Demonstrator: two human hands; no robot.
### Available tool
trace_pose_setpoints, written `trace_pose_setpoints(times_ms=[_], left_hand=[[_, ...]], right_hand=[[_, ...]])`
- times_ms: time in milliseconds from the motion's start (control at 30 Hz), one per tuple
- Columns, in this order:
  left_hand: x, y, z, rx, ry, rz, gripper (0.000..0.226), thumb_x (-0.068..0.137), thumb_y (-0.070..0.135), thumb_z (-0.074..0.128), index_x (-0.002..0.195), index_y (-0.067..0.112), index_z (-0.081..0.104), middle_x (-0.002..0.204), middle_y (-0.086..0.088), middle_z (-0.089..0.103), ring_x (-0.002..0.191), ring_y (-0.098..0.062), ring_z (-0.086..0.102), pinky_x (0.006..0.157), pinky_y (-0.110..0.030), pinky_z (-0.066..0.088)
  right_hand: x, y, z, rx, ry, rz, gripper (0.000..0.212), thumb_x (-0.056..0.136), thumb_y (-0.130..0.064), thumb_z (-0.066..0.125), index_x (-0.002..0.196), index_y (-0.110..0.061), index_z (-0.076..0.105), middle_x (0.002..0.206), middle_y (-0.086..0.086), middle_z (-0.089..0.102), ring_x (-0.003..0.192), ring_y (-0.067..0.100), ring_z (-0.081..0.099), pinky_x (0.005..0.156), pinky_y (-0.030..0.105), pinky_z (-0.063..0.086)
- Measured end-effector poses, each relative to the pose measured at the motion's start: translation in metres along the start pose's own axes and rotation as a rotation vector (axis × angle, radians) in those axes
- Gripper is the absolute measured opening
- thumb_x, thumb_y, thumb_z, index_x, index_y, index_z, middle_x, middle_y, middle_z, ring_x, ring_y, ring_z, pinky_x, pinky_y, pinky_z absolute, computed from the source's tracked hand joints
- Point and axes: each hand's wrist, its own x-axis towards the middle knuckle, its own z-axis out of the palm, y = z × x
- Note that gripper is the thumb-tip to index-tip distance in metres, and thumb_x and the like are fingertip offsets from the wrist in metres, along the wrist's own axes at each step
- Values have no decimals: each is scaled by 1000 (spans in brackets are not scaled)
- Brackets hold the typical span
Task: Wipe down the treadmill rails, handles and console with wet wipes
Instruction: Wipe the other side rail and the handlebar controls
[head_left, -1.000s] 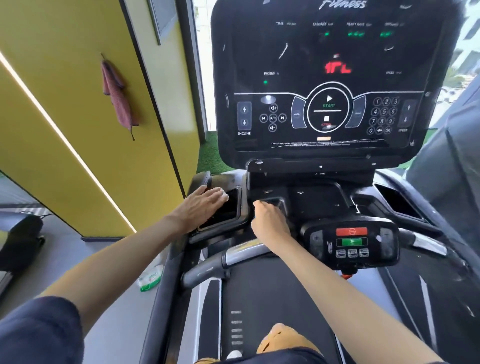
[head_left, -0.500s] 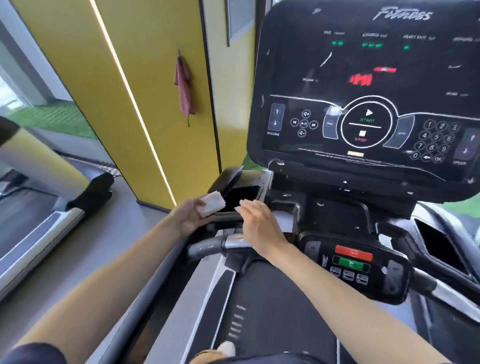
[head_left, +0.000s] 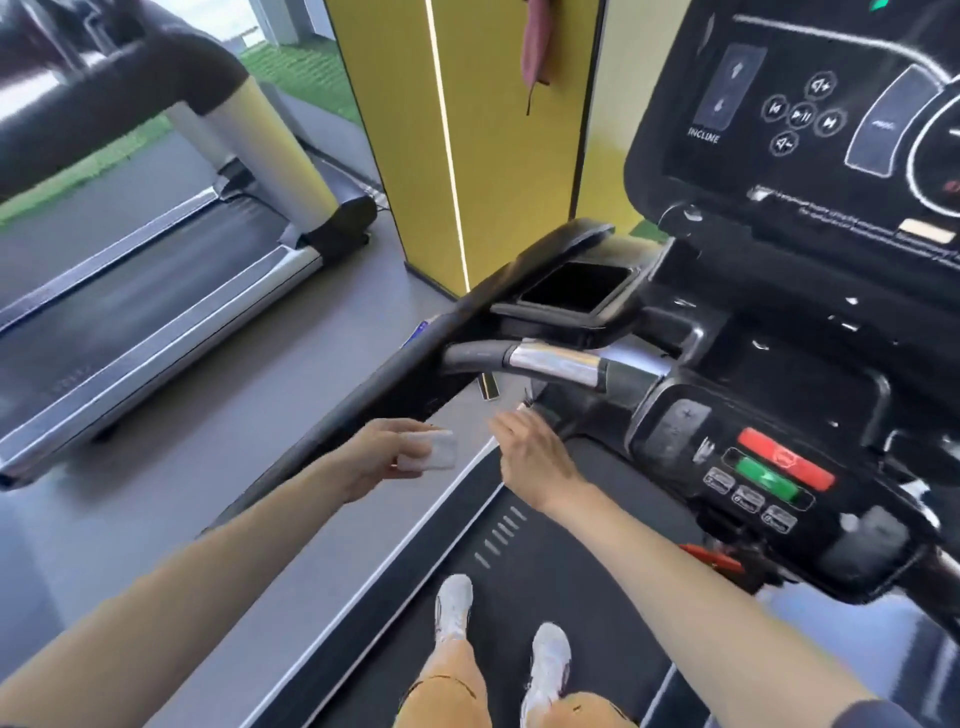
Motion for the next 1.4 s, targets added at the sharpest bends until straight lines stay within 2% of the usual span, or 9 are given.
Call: trace_pose_setpoints(times_ms=[133, 267, 467, 600, 733, 867, 1033, 1200, 1400], left_hand=[[38, -15, 22, 229, 168, 22, 20, 88, 4, 58, 103, 12, 68, 93, -5, 64, 79, -15, 58, 69, -24, 48], [89, -26, 41, 800, 126, 246, 33, 87, 1, 50, 112, 11, 67, 115, -3, 68, 105, -19, 62, 91, -28, 48], [159, -35, 50, 1973, 235, 1406, 25, 80, -8, 52, 94, -1, 71, 95, -15, 67, 102, -33, 62, 95, -44, 46], [196, -34, 30, 2506, 578, 1397, 31, 87, 0, 48, 110, -5, 68, 113, -23, 65, 116, -40, 55, 111, -49, 31], [210, -62, 4, 2593, 1010, 1243, 45, 93, 4, 29, 134, -9, 43, 138, -24, 49, 131, -35, 44, 115, -44, 22], [220, -82, 8, 2544, 1328, 1173, 51, 96, 14, 27, 140, -12, 27, 148, -24, 33, 140, -35, 30, 116, -47, 11], [244, -53, 49, 2187, 1425, 1088, 51, 96, 13, 21, 142, -6, 34, 149, -19, 34, 141, -30, 30, 116, -40, 19], [248, -79, 31, 2322, 1443, 1059, 53, 95, 10, 13, 142, -15, 13, 152, -30, 17, 143, -39, 18, 115, -44, 5], [279, -56, 46, 2106, 1637, 1225, 53, 97, 11, 13, 145, -9, 26, 152, -23, 27, 143, -34, 24, 118, -40, 20]], right_hand=[[7, 8, 20, -21, -160, 189, 62, 84, 1, 39, 145, -2, 26, 156, 16, 18, 145, 30, 13, 119, 39, 6], [17, 30, 48, -70, -218, 255, 71, 88, -3, 40, 151, -6, 8, 159, 16, -4, 147, 28, -3, 120, 41, -2], [42, 68, 98, -101, -30, 273, 79, 90, -3, 42, 152, -11, -6, 159, 10, -15, 147, 23, -14, 117, 38, -12], [69, 89, 128, -157, 91, 240, 87, 83, 4, 38, 149, -9, -17, 153, 2, -31, 143, 18, -26, 114, 36, -20], [88, 107, 164, -256, 264, 174, 87, 78, 7, 33, 143, -8, -23, 151, 4, -30, 145, 22, -20, 113, 34, -22], [108, 127, 172, -590, 555, 182, 78, 78, -2, 31, 149, -1, -2, 159, 15, 11, 147, 27, 13, 116, 39, -9], [131, 143, 153, -875, 666, 193, 83, 80, -17, 44, 147, 1, -2, 159, 15, 13, 146, 26, 16, 116, 41, -2], [146, 157, 155, -916, 738, 312, 86, 85, -25, 57, 149, 1, 6, 158, 17, 13, 146, 29, 14, 116, 43, 4], [160, 179, 158, -1002, 791, 262, 76, 92, -28, 52, 150, 0, 11, 158, 17, 12, 146, 29, 15, 117, 41, 11]])
